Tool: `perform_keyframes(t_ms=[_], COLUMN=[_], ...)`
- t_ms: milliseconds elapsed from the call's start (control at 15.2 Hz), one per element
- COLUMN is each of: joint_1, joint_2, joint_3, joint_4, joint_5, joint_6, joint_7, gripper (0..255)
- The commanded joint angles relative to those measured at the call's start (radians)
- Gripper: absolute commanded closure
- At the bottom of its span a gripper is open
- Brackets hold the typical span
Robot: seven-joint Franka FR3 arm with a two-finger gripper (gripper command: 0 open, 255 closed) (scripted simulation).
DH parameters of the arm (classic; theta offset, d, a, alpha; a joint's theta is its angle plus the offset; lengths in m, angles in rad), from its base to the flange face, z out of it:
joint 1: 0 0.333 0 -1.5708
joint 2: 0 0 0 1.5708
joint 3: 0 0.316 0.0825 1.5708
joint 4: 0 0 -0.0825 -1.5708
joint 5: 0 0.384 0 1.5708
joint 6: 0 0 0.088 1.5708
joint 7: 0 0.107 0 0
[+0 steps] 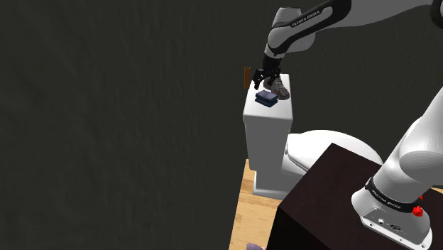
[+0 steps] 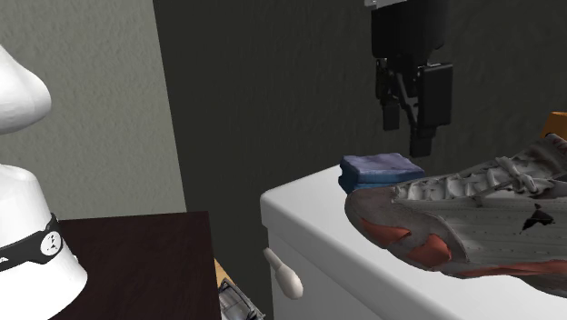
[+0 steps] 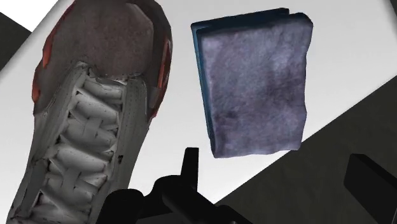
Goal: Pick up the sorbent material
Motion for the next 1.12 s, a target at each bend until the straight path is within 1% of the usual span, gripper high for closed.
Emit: perform_keyframes(t_ms=[0, 462, 594, 660, 1056], joint_1=[0.000, -0.001, -0.001, -0.001, -0.001], joint_2=[0.058, 0.103, 0.103, 0.103, 0.103], joint_3=[0.001, 0.004, 0.004, 0.004, 0.004], joint_4=[0.053, 0.003, 0.002, 0.003, 0.004], joint_5=[0.012, 0.035, 0.035, 0.035, 0.035], joint_6=[0.011, 0.104, 0.104, 0.104, 0.104], joint_7=[-0.005, -0.028, -0.028, -0.029, -0.029], gripper=[0, 0, 0, 255, 255])
